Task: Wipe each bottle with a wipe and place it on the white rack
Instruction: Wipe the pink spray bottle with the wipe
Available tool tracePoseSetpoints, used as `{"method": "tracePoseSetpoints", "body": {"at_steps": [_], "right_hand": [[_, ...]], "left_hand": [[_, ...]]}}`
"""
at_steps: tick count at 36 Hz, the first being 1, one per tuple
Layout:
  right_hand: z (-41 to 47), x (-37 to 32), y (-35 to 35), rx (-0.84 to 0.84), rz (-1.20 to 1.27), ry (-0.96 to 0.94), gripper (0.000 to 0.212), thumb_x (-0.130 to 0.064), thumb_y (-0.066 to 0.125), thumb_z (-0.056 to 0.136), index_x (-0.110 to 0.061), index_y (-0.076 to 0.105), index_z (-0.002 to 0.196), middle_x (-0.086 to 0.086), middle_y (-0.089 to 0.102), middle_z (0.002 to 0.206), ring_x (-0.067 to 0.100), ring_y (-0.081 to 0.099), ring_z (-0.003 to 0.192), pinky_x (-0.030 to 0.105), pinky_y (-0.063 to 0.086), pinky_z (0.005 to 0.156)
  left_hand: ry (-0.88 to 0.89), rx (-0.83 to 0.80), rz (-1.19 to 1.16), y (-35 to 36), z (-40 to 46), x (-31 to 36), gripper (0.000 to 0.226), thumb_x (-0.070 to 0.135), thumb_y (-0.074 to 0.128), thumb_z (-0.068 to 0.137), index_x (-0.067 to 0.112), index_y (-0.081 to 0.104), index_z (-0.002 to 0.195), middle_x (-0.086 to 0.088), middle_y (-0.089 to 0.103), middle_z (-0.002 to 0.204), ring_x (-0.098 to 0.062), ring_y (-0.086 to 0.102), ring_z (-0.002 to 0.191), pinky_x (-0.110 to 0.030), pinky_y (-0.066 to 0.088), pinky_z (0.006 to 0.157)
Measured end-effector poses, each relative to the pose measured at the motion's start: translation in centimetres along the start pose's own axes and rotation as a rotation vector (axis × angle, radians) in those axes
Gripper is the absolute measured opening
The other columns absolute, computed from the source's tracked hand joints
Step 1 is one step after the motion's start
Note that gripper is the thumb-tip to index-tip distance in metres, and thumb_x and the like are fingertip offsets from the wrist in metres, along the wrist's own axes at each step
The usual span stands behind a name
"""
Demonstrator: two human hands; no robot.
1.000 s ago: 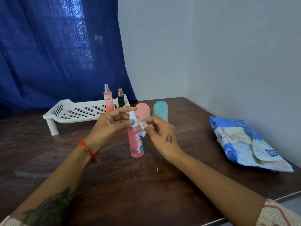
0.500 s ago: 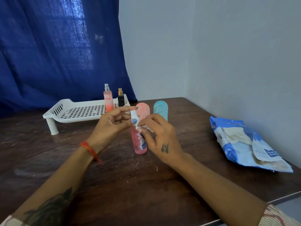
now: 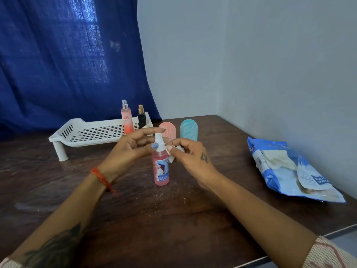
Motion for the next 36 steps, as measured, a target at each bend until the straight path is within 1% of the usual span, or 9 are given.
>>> {"method": "tracePoseSetpoints", "body": {"at_steps": [6, 9, 11, 14, 18, 22, 30, 33, 36], "right_hand": [[0.0, 0.1, -0.3, 0.071, -0.099, -0.002, 0.017, -0.027, 0.059, 0.090, -0.015, 0.065, 0.102, -0.001, 0.065, 0.104, 0.011, 0.058, 0.095, 0.024, 0.052, 0.085], [-1.2, -2.3, -1.5, 0.226, -0.142, -0.222, 0.016, -0.024, 0.063, 0.088, -0.013, 0.064, 0.099, -0.003, 0.067, 0.098, 0.005, 0.060, 0.087, 0.010, 0.049, 0.073], [-2.0, -3.9, -1.5, 0.246, -0.167, -0.387, 0.017, -0.023, 0.065, 0.086, -0.010, 0.065, 0.097, -0.001, 0.067, 0.095, 0.001, 0.059, 0.083, 0.006, 0.047, 0.069], [-2.8, -5.1, -0.2, 0.191, -0.276, -0.554, 0.014, -0.019, 0.070, 0.081, -0.009, 0.069, 0.092, 0.001, 0.067, 0.092, -0.001, 0.056, 0.086, 0.006, 0.044, 0.073], [-3.3, -5.1, 0.7, 0.139, -0.392, -0.639, 0.014, -0.010, 0.076, 0.074, -0.010, 0.072, 0.087, 0.003, 0.063, 0.090, 0.000, 0.051, 0.086, 0.005, 0.041, 0.073], [-3.9, -4.8, 2.2, 0.016, -0.550, -0.691, 0.014, -0.011, 0.079, 0.069, -0.012, 0.073, 0.083, 0.002, 0.065, 0.087, 0.007, 0.057, 0.084, 0.018, 0.047, 0.070], [-3.9, -3.4, 3.7, -0.291, -0.687, -0.558, 0.017, -0.018, 0.076, 0.071, -0.012, 0.077, 0.087, 0.003, 0.071, 0.092, 0.011, 0.062, 0.085, 0.025, 0.051, 0.073], [-3.1, -3.6, 2.2, -0.194, -0.596, -0.525, 0.012, -0.014, 0.074, 0.072, -0.012, 0.076, 0.084, 0.001, 0.071, 0.088, 0.003, 0.059, 0.081, 0.016, 0.048, 0.074], [-2.5, -4.5, -0.6, 0.126, -0.448, -0.553, 0.010, -0.014, 0.069, 0.077, -0.012, 0.073, 0.085, -0.002, 0.070, 0.088, 0.000, 0.058, 0.084, 0.005, 0.044, 0.074]], "left_hand": [[-0.013, -0.005, 0.033, -0.1, -0.1, -0.1, 0.036, 0.021, 0.058, 0.077, 0.027, 0.058, 0.113, 0.007, 0.073, 0.104, -0.008, 0.066, 0.101, -0.017, 0.054, 0.076], [-0.004, 0.015, 0.079, -0.3, -0.1, -0.1, 0.033, 0.017, 0.057, 0.084, 0.032, 0.057, 0.113, 0.012, 0.073, 0.101, -0.005, 0.066, 0.100, -0.014, 0.053, 0.073], [0.004, 0.037, 0.103, -0.6, -0.1, -0.1, 0.034, 0.010, 0.055, 0.088, 0.034, 0.057, 0.113, 0.011, 0.073, 0.100, -0.005, 0.066, 0.098, -0.013, 0.052, 0.072], [0.013, 0.064, 0.129, -0.8, -0.1, -0.1, 0.038, 0.009, 0.060, 0.084, 0.033, 0.057, 0.114, -0.003, 0.072, 0.102, -0.013, 0.067, 0.096, -0.016, 0.054, 0.073], [0.027, 0.099, 0.157, -1.2, -0.1, -0.1, 0.044, 0.021, 0.066, 0.074, 0.035, 0.058, 0.115, -0.018, 0.070, 0.098, -0.020, 0.068, 0.093, -0.020, 0.055, 0.080], [0.041, 0.119, 0.176, -1.4, -0.1, -0.1, 0.041, 0.012, 0.064, 0.081, 0.035, 0.056, 0.113, -0.015, 0.071, 0.093, -0.012, 0.069, 0.085, -0.014, 0.053, 0.074], [0.012, 0.145, 0.203, -1.8, 0.0, -0.4, 0.038, 0.009, 0.061, 0.085, 0.032, 0.056, 0.115, -0.005, 0.072, 0.095, -0.006, 0.069, 0.087, -0.019, 0.055, 0.076], [-0.001, 0.161, 0.193, -2.2, -0.1, -0.6, 0.037, 0.010, 0.061, 0.086, 0.038, 0.056, 0.110, -0.009, 0.072, 0.096, -0.007, 0.069, 0.089, -0.026, 0.052, 0.084], [-0.016, 0.160, 0.161, -2.3, 0.0, -0.9, 0.037, 0.009, 0.060, 0.086, 0.038, 0.056, 0.109, -0.002, 0.073, 0.096, -0.006, 0.069, 0.090, -0.022, 0.054, 0.079]]}}
Point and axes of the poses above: each hand's wrist, its own z-axis towards the middle knuckle, its own y-axis out of the palm, x = y × z, the point moved 10 cm from there along z, towards the middle knuckle
